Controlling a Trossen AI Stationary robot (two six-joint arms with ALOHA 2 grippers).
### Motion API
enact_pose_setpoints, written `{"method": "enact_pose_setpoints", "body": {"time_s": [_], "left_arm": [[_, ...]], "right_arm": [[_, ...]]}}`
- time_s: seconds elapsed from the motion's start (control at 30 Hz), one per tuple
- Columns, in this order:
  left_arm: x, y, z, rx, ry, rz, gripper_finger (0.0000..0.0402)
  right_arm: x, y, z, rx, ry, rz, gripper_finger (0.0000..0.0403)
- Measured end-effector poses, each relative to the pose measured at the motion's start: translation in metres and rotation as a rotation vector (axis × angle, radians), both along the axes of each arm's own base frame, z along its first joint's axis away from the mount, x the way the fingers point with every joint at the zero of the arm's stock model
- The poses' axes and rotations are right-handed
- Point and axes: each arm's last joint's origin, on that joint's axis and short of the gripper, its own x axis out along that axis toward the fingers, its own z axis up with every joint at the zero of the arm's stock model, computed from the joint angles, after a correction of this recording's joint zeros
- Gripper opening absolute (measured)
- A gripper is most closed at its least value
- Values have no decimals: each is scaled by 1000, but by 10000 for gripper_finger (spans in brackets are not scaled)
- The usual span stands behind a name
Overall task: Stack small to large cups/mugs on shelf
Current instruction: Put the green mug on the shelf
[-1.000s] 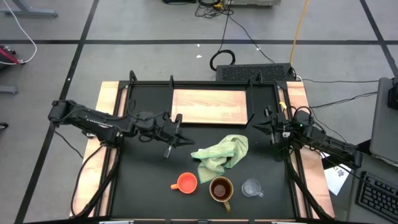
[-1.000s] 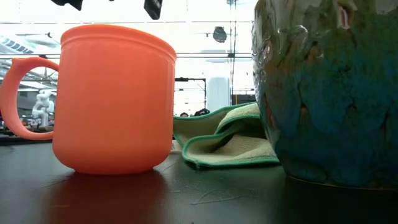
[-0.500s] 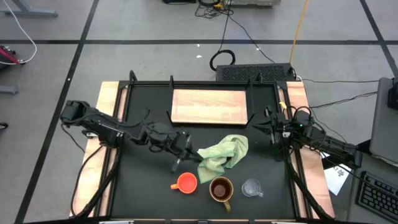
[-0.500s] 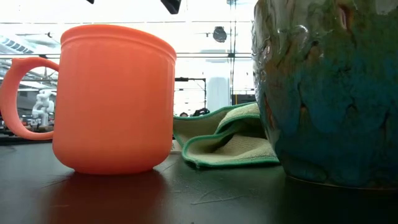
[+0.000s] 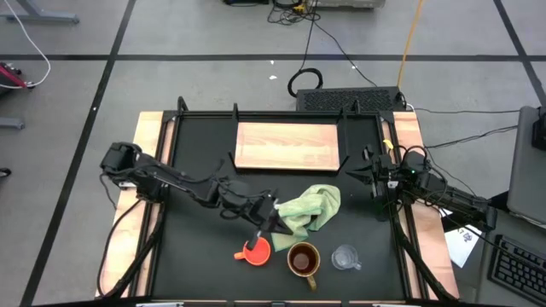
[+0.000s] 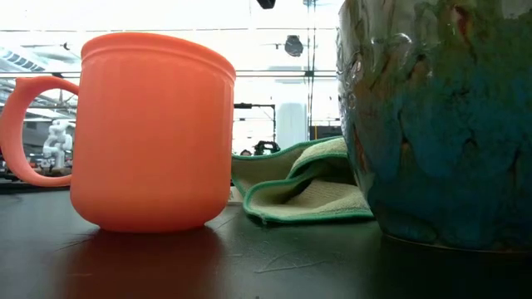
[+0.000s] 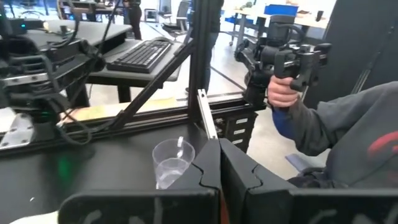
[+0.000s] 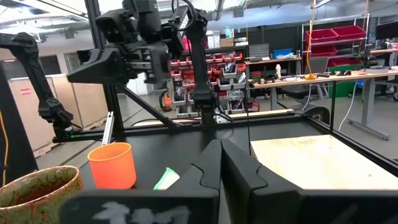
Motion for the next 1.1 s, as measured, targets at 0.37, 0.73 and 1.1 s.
{"method": "enact_pose_setpoints", "body": {"time_s": [0.37,0.73,1.1], "left_arm": [[37,-14,-1,-2,109,-76,0],[51,-12,41,53,41,-72,0],[67,12,39,46,-26,-5,0]], "right_arm": [[0,0,0,0,0,0,0],[0,0,0,0,1,0,0],[0,0,0,-32,-1,-7,0]]}}
